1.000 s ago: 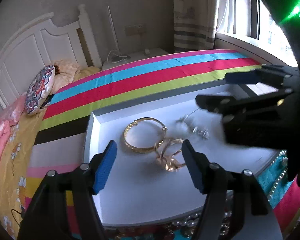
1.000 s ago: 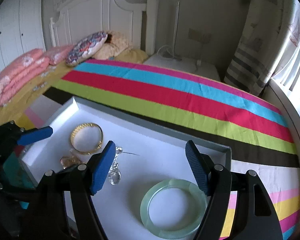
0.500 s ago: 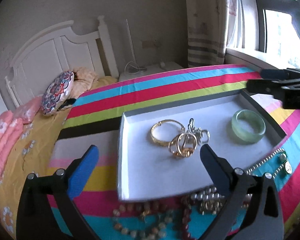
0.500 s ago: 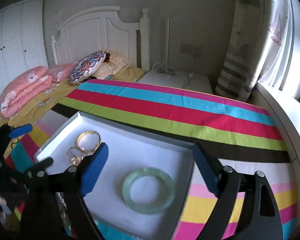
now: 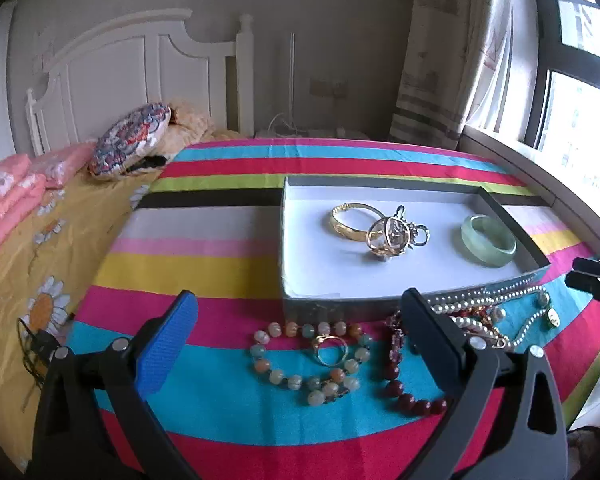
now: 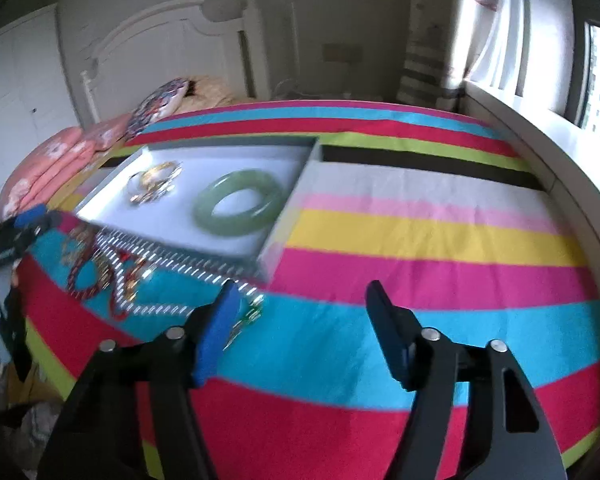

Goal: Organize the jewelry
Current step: 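Withdraw both tools and move the right tool toward the pearl necklaces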

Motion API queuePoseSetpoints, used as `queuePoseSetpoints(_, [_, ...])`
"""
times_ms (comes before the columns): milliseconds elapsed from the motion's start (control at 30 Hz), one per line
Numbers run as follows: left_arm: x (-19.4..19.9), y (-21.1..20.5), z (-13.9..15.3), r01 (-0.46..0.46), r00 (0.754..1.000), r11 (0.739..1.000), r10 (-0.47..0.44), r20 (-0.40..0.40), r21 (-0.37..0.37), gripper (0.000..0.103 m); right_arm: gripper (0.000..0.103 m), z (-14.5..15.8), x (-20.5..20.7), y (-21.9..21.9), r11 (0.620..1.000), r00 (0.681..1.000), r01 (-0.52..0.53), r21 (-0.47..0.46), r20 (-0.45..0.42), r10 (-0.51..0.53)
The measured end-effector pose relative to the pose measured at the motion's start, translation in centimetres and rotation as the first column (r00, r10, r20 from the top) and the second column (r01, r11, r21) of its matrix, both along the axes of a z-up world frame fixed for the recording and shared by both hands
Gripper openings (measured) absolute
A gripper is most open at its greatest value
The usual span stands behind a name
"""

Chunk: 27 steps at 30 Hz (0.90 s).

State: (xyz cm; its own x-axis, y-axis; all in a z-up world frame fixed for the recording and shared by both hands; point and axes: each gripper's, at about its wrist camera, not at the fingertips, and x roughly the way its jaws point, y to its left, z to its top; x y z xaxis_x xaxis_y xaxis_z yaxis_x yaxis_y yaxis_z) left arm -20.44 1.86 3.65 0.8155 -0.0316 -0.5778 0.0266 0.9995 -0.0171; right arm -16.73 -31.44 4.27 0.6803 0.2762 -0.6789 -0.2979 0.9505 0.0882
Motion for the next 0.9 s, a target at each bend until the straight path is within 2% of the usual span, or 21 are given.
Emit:
queuePoseSetpoints(100, [-0.7, 0.3, 0.2, -0.015, 1.0, 0.999, 0.014, 0.016, 0.049, 0.1, 0.059, -0.4, -0.8, 1.9, 0.997, 0.997, -0.071, 0.01, 0.005, 0.071])
queuePoseSetpoints(200, [-0.9, 1.2, 0.3, -0.029, 1.0, 0.999, 0.029, 0.012, 0.024, 0.1, 0.051, -0.4, -0.8, 4.3, 0.987, 0.988, -0.157, 0.025, -0.006, 0.157])
queuePoseSetpoints(333, [-1.1, 2.4, 0.5, -0.053, 0.999, 0.999, 0.053, 0.008, 0.005, 0.1, 0.036, -0.2, -0.6, 8.0, 0.958, 0.958, -0.286, -0.008, -0.019, 0.286])
queuePoseSetpoints(433, [-1.2, 2.4, 0.4, -0.046, 0.999, 0.998, 0.046, -0.007, 0.043, 0.1, 0.028, 0.0, 0.2, 10.8, 0.941, 0.943, -0.332, -0.063, -0.034, 0.331])
queuePoseSetpoints(600, [-2.3, 2.2, 0.0, -0.029, 0.999, 0.994, 0.031, -0.019, 0.103, 0.1, 0.022, 0.6, 1.5, 14.1, 0.914, 0.919, -0.394, -0.092, -0.052, 0.391])
queuePoseSetpoints(767, [-2.9, 3.4, -0.4, -0.001, 0.999, 0.999, 0.003, -0.044, 0.033, 0.1, 0.02, -0.5, 2.4, 15.0, 0.901, 0.902, -0.426, -0.079, -0.116, 0.416])
queuePoseSetpoints(900, [-2.8, 2.6, -0.5, 0.032, 0.998, 0.999, -0.03, -0.048, 0.033, 0.1, 0.02, -0.6, 2.4, 15.7, 0.877, 0.878, -0.472, -0.087, -0.133, 0.46])
